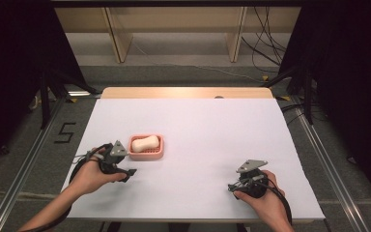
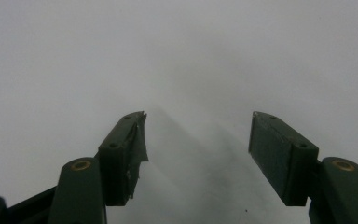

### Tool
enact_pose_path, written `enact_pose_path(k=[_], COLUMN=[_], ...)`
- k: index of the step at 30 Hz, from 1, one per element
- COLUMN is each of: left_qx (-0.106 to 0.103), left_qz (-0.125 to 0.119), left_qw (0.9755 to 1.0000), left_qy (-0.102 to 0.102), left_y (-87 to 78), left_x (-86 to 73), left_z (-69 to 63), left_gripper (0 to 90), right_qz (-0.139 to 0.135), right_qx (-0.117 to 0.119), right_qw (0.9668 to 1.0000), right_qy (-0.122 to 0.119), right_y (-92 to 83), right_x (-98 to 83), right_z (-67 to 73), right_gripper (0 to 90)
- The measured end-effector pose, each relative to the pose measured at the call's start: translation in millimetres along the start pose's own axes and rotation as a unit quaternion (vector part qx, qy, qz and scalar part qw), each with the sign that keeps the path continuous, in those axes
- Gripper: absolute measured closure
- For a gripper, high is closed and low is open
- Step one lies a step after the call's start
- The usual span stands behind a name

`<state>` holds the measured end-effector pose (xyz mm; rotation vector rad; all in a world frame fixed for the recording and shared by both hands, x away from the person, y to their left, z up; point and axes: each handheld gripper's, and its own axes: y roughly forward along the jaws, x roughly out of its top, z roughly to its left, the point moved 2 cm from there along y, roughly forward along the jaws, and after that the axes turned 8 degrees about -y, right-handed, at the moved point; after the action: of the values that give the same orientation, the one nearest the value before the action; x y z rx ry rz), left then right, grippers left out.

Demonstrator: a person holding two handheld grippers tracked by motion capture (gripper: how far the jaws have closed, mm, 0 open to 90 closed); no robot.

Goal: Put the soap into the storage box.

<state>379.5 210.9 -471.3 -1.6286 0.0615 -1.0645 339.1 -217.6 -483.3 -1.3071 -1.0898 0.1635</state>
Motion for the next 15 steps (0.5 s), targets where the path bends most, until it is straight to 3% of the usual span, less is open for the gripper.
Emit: enact_pose_path(k=[4,5,6,7,8,9,10,14,15], left_qx=[-0.011,-0.004,-0.008,-0.010,0.001,-0.004,0.003,-0.007,-0.008], left_qz=[0.013,0.004,0.004,-0.003,-0.021,-0.025,-0.022,-0.017,-0.027], left_qw=[0.9998,1.0000,0.9996,0.9994,0.9993,0.9985,0.9987,0.9985,0.9988], left_qy=[-0.007,-0.005,-0.026,-0.034,-0.032,-0.048,-0.047,-0.052,-0.041], left_y=[-5.3,-6.2,-6.6,-7.8,-7.3,-7.7,-9.1,-14.2,-14.7], left_x=[-22.3,-26.7,-32.2,-36.8,-41.3,-45.7,-49.5,-56.7,-56.0], left_z=[-4.6,-5.2,-7.9,-9.9,-10.9,-14.7,-16.6,-23.3,-23.3], left_gripper=[30.6,30.6,30.6,30.6,30.6,30.6,30.8,30.9,30.9], right_qz=[-0.001,0.000,0.003,0.002,-0.003,0.002,0.002,-0.003,-0.003], right_qx=[-0.002,-0.002,0.000,0.001,-0.001,0.002,0.002,0.005,0.005], right_qw=[1.0000,1.0000,1.0000,1.0000,0.9999,0.9999,0.9999,0.9999,0.9998], right_qy=[-0.007,-0.009,-0.006,-0.007,-0.014,-0.010,-0.011,-0.016,-0.018], right_y=[1.2,1.2,0.7,1.1,2.3,1.3,1.3,1.9,2.0], right_x=[-0.3,-0.2,0.3,0.6,0.7,1.4,1.8,2.0,1.9], right_z=[-0.4,-0.5,0.0,0.3,0.3,1.1,1.5,2.6,2.4], right_gripper=[36.9,36.9,36.8,36.8,36.8,36.8,36.7,36.5,36.5])
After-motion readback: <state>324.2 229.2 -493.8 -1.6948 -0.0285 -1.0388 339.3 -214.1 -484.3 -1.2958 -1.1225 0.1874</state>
